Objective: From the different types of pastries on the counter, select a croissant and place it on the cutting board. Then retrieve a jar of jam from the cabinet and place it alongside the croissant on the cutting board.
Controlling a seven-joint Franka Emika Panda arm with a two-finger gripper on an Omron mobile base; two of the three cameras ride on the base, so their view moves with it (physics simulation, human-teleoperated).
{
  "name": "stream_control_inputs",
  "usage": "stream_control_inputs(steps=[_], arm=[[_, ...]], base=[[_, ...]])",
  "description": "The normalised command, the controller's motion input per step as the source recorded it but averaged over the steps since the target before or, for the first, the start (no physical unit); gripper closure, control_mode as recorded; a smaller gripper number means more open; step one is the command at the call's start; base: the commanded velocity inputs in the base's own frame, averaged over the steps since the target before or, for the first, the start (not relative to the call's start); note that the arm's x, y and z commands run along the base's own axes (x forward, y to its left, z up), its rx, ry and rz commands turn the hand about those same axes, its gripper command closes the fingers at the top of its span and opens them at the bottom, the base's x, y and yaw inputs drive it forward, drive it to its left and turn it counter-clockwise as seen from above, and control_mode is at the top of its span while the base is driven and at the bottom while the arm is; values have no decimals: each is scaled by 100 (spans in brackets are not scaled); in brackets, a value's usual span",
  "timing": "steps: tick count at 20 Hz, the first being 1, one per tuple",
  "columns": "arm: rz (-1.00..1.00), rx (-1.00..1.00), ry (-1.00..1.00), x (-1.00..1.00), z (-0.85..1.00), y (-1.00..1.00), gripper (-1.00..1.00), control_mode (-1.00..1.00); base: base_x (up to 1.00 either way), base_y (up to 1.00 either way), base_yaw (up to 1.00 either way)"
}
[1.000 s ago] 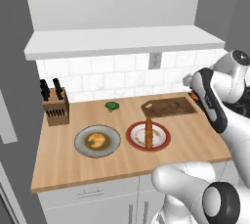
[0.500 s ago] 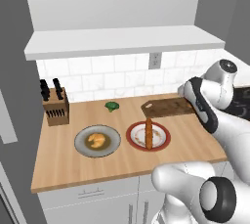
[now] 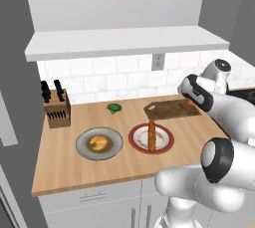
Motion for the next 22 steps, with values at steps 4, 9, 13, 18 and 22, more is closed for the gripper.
stream_control_inputs(steps=[4, 9, 13, 18, 22], arm=[[8, 0, 0, 100, -12, -61, 100, -100], [3, 0, 1, 22, -19, 3, 100, -100], [3, -12, -12, 82, -59, -17, 100, -100], [2, -4, -5, 38, -32, -5, 100, -100], [0, -19, 0, 25, -70, 0, 100, -100]], base=[[0, 0, 0], [0, 0, 0], [0, 0, 0], [0, 0, 0], [0, 0, 0]])
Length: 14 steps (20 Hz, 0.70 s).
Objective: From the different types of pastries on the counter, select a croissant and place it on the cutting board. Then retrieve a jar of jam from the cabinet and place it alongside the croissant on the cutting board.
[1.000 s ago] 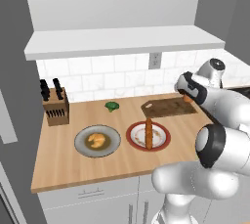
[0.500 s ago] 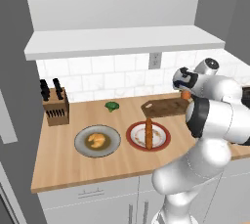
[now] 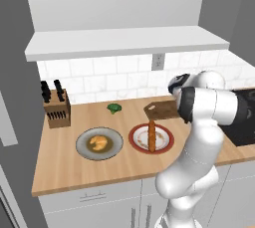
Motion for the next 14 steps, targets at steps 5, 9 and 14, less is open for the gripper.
stream_control_inputs(steps=[5, 9, 14], arm=[[0, -3, -3, 26, -11, -3, 100, -100], [0, 0, -5, 57, -16, -23, 100, -100], [0, 3, -2, -12, 0, -15, 100, -100]], base=[[0, 0, 0], [0, 0, 0], [0, 0, 0]])
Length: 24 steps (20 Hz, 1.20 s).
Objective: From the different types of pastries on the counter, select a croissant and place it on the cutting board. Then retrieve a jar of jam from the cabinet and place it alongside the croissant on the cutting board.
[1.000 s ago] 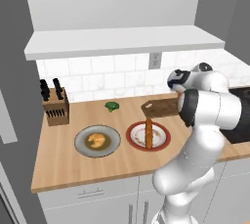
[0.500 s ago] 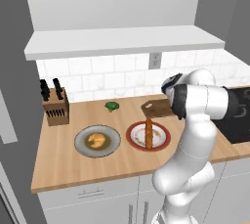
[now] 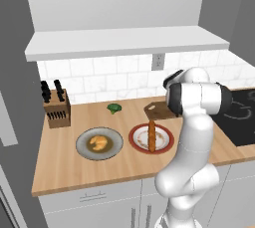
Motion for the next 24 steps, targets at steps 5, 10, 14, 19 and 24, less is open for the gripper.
stream_control_inputs(steps=[5, 10, 14, 19, 24], arm=[[0, 2, -3, -10, -3, -7, 100, -100], [0, 0, 0, 0, -4, 0, 100, -100], [0, 0, 0, 0, -11, 0, 100, -100], [0, 0, 0, 0, -20, 0, 100, -100], [0, 0, 0, 16, -24, 0, 100, -100]], base=[[0, 0, 0], [0, 0, 0], [0, 0, 0], [0, 0, 0], [0, 0, 0]])
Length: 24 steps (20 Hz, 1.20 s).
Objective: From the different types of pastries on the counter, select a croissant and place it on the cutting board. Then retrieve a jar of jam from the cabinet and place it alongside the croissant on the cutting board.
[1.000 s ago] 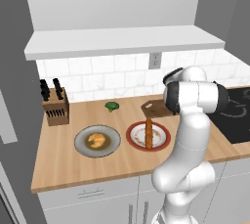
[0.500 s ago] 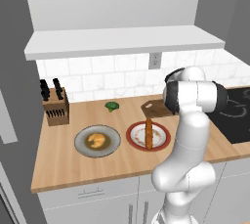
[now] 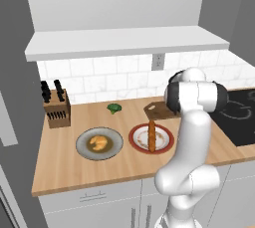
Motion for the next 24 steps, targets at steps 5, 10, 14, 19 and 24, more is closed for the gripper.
stream_control_inputs(steps=[5, 10, 14, 19, 24], arm=[[0, 2, -1, 45, 0, 0, 100, -100], [0, 2, 0, 3, -15, 0, 100, -100], [0, 0, 0, 0, -30, 0, 100, -100], [0, 3, 0, 0, -13, 0, -100, -100], [0, 4, 0, 0, 16, 0, -100, -100]], base=[[0, 0, 0], [0, 0, 0], [0, 0, 0], [0, 0, 0], [0, 0, 0]])
